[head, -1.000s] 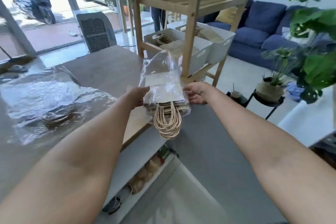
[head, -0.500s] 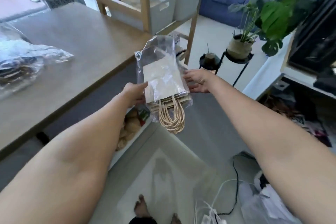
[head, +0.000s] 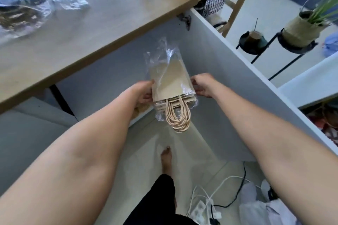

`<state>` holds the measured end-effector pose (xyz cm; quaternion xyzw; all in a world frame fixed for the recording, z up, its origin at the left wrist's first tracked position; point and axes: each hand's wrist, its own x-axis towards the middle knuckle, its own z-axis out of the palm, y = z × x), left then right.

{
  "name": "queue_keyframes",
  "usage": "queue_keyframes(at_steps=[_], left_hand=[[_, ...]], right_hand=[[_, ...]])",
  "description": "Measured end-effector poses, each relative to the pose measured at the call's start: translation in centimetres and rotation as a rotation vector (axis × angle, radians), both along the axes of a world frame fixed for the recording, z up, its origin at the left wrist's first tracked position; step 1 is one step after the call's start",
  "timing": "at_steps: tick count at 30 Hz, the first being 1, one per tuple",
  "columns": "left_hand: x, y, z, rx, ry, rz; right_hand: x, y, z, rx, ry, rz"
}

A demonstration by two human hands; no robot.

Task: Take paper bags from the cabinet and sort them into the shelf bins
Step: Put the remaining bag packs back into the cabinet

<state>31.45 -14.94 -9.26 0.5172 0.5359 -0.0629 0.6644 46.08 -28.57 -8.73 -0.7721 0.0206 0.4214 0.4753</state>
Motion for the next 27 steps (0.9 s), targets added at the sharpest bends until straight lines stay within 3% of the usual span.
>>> queue_keyframes(at_steps=[13,21,27], left_hand=[[6.9,10.5,-7.5,-0.125,-0.039,0.264],[9.7,15.6,-11.3,-0.169,-0.116,0.447],[9.5,16.9,-11.9,-0.103,-0.104,0.416]], right_hand=[[8.6,14.3,-8.5,-0.015,-0.209,0.216],[10.6,21.4,-11.7,-0.066,-0.160,0.267],[11.3,22.5,-12.6,-0.010,-0.211,0.404]])
